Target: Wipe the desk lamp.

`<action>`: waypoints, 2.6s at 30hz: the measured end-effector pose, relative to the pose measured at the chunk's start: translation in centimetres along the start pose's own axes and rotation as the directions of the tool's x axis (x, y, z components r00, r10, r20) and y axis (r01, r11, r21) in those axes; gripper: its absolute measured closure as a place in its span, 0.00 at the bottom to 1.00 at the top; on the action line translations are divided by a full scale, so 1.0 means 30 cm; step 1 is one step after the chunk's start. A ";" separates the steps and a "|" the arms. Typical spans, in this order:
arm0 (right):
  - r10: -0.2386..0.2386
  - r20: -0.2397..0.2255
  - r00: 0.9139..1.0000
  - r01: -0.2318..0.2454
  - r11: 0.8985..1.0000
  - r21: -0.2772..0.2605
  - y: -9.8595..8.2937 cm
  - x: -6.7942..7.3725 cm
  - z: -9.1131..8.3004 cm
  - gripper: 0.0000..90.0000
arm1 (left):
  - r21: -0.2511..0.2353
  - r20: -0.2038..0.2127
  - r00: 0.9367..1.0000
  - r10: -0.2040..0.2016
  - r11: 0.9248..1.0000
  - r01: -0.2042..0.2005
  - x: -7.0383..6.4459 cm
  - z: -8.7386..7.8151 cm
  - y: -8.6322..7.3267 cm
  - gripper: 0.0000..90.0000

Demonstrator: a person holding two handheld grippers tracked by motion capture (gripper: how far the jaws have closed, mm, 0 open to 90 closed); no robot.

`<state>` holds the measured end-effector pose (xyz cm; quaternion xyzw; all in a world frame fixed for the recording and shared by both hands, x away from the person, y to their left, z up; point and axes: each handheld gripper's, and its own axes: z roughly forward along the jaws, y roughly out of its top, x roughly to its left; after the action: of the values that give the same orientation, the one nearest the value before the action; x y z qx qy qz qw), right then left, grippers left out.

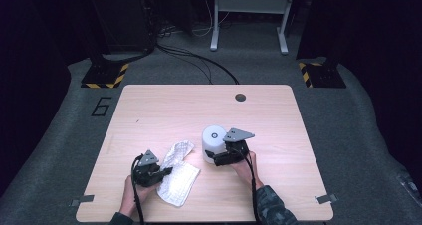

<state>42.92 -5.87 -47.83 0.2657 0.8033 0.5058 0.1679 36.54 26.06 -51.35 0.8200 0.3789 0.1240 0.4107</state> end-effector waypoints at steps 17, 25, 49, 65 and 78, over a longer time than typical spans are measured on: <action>-0.001 -0.010 1.000 0.001 1.000 -0.011 0.009 0.011 -0.066 0.09 | -0.070 0.044 0.997 0.059 0.996 -0.055 -0.039 -0.032 0.146 0.89; -0.012 -0.017 1.000 0.012 1.000 -0.011 0.017 0.021 -0.080 0.09 | -0.085 0.052 0.993 0.108 0.991 -0.103 -0.046 -0.040 0.223 0.89; -0.051 -0.056 0.997 0.051 0.999 -0.007 0.029 0.062 -0.073 0.09 | -0.175 0.080 0.975 0.208 0.966 -0.192 -0.107 -0.059 0.424 0.89; -0.064 -0.081 0.995 0.064 0.998 -0.009 0.018 0.078 -0.057 0.09 | -0.197 0.129 0.968 0.216 0.962 -0.188 -0.112 -0.054 0.450 0.89; -0.063 -0.096 0.993 0.058 0.997 -0.050 0.034 0.057 -0.087 0.09 | -0.157 0.191 0.945 0.266 0.958 -0.238 -0.127 -0.012 0.395 0.89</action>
<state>40.41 -6.40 -45.79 0.2122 0.8061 0.5317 0.1502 39.91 19.06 -41.61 0.8415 0.2161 0.1130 0.4821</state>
